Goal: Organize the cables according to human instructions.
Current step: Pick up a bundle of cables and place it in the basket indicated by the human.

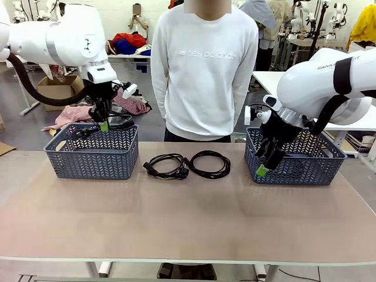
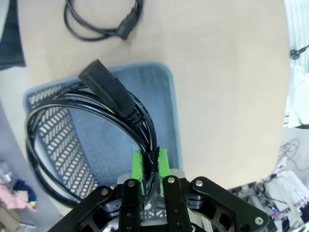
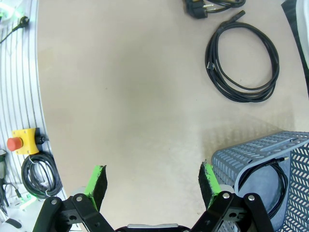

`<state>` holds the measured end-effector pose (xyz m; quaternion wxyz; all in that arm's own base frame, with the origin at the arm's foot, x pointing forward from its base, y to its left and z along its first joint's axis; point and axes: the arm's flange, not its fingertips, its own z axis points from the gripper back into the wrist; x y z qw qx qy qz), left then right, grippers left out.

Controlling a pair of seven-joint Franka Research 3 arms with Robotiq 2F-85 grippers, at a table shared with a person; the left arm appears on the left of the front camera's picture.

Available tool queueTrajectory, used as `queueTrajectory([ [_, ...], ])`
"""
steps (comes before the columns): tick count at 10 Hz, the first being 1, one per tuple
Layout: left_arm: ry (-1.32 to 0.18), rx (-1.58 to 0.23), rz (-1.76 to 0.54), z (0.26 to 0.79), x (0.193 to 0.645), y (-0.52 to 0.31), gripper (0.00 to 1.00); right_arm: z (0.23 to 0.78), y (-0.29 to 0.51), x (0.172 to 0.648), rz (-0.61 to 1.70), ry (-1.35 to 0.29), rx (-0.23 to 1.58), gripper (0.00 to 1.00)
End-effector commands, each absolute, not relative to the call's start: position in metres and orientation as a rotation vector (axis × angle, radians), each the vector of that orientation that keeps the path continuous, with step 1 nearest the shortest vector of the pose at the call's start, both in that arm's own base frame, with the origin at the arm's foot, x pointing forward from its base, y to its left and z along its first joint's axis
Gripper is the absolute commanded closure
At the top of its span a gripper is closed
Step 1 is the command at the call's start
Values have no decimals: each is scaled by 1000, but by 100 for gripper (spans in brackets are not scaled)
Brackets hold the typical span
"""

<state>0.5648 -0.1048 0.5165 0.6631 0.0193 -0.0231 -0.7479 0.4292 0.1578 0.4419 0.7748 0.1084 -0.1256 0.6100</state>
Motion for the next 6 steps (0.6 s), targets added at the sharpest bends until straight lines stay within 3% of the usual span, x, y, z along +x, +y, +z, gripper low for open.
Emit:
queueTrajectory([
  [1,-61,54,-1680,513,575,-89,85,445,159,432,1321,-278,230,0],
  [6,-63,56,-1635,489,586,-67,85,445,159,432,1321,-278,230,0],
])
